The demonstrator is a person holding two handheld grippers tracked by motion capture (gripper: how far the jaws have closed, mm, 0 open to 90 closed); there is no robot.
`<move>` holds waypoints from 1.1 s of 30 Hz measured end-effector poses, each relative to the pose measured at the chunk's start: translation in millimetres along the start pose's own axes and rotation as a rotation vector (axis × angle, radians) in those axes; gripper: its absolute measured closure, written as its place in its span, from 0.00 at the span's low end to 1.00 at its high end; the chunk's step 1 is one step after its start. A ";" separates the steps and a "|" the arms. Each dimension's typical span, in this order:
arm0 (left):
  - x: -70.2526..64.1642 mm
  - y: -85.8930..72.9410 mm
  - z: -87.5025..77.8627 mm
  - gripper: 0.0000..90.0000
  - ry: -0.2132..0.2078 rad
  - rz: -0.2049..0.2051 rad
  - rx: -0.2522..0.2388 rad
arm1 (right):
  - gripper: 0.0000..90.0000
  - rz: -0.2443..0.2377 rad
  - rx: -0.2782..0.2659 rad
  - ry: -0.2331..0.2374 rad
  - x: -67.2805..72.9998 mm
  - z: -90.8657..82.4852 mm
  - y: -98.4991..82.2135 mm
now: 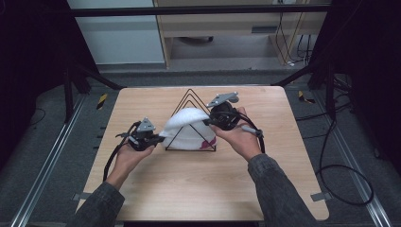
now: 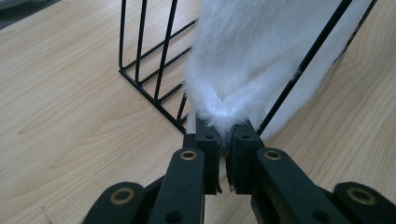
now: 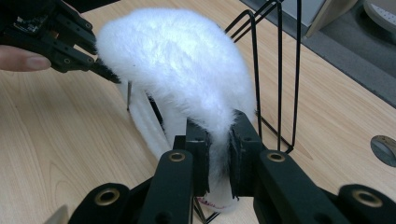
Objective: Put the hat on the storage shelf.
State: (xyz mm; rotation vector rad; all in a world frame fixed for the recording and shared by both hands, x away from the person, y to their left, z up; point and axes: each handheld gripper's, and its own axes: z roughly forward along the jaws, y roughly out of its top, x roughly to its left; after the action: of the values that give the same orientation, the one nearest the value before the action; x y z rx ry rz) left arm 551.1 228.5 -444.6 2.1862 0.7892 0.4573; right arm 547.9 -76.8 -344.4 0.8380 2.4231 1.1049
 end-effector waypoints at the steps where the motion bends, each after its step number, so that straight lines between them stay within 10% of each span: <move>1: 0.1 -0.4 0.1 0.94 -0.001 -0.004 0.001 | 0.89 -0.003 0.001 0.000 0.2 -0.1 -0.1; 33: 3.2 -19.3 4.4 0.93 -0.015 -0.037 0.026 | 0.82 -0.027 0.039 0.010 18.2 6.2 -8.2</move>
State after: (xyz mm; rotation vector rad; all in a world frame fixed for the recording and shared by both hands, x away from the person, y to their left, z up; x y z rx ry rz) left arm 548.3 238.4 -461.8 2.1930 0.8305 0.4140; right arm 534.2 -65.9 -355.9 0.8114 2.4643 1.0581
